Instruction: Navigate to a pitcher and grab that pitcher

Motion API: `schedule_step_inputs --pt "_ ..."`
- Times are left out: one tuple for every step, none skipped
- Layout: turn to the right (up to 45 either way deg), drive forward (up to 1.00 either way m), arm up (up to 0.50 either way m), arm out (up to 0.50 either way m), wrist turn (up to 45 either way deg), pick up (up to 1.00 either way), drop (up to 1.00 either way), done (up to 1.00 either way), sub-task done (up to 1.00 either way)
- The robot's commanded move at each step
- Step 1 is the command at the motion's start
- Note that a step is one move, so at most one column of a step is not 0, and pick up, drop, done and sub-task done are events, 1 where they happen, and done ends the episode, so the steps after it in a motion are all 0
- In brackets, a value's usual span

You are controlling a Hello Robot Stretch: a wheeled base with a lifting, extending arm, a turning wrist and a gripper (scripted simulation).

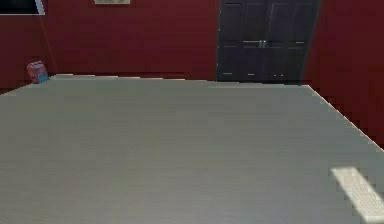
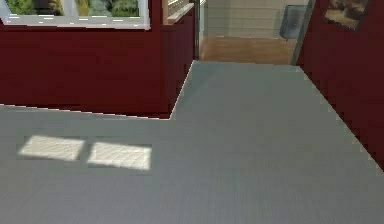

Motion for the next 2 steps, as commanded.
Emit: schedule_step_inputs --pt "0.0 0.20 0.00 0.00 0.0 0.00 0.00 0.00 0.00" --pt "-45.0 0.00 0.00 0.00 0.0 0.00 0.00 0.00 0.00"
